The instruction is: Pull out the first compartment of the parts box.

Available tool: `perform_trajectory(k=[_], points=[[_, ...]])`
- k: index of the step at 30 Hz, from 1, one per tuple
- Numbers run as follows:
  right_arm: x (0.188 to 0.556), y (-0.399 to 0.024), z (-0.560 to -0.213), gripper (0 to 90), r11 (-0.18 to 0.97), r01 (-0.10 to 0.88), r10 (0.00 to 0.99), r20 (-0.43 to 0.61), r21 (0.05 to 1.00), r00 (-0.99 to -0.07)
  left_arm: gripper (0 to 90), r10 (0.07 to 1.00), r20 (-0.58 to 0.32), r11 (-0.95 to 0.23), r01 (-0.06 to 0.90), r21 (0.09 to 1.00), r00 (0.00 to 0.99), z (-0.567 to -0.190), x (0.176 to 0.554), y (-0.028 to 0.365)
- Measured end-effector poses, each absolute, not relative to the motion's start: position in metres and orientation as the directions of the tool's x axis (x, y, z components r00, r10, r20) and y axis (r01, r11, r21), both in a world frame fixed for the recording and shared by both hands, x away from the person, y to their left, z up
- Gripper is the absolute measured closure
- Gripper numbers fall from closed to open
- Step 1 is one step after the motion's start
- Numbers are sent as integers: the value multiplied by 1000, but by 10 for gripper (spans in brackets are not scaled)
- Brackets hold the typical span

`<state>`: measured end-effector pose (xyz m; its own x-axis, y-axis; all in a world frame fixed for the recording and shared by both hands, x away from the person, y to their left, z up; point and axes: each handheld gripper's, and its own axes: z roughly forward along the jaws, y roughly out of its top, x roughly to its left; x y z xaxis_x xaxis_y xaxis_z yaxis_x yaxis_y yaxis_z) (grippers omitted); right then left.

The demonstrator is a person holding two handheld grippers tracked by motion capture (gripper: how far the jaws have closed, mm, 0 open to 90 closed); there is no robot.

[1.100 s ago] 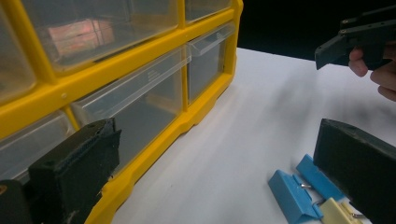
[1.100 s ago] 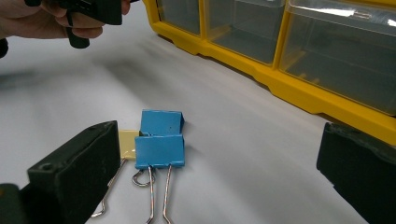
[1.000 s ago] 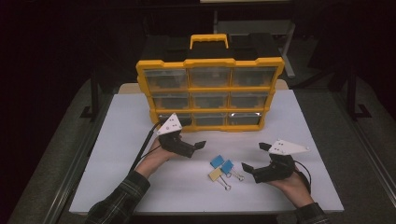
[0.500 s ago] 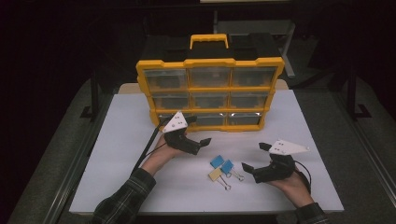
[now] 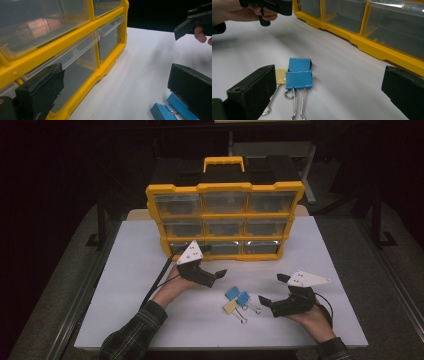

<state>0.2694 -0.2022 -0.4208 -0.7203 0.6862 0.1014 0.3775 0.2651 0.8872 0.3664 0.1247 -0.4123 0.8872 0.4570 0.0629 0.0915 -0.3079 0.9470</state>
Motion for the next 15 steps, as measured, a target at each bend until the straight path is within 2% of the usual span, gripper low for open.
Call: perform_trajectory(k=[15], points=[[269,-202,-422,0,273,381,682,101,883,-724,3,458,145,-349,28,937,877,-412,364,123]])
